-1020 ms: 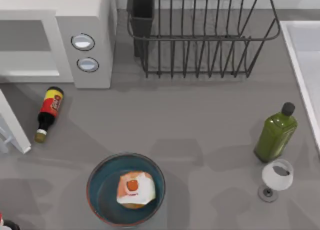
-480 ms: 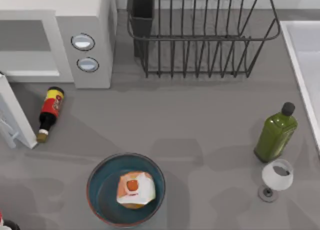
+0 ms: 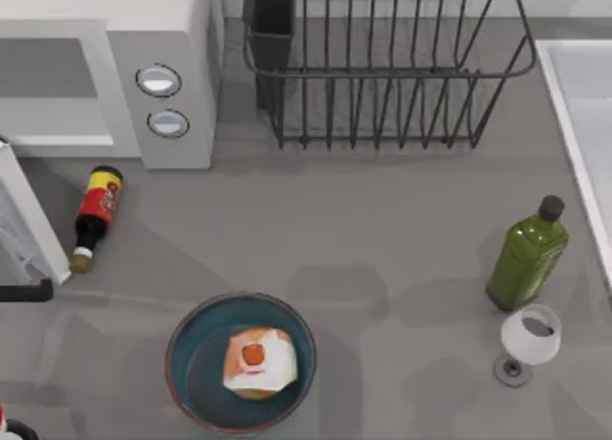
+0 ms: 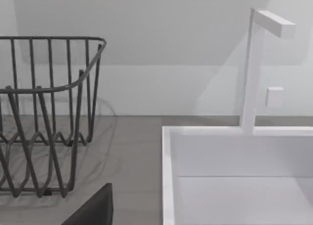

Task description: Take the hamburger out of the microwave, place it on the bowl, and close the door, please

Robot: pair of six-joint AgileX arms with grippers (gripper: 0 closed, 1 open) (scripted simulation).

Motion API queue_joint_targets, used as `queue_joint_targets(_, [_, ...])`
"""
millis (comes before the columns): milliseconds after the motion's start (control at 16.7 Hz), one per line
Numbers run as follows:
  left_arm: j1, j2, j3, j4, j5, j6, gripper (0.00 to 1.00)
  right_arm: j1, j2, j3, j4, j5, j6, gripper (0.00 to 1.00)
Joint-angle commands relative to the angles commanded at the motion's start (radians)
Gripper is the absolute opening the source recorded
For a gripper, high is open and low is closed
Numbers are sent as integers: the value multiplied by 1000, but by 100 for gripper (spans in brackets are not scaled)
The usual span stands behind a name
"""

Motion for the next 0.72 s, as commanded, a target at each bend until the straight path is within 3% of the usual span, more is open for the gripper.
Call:
queue_joint_targets(120, [-39,-32,-20,4,-38,-39,0,0,0,0,0,0,0,100])
queue_joint_targets(420, [-40,-29,-17,5,-38,-43,0,0,0,0,0,0,0,100])
queue_joint_targets(720, [-53,144,90,75,-45,-49,0,0,0,0,0,0,0,100])
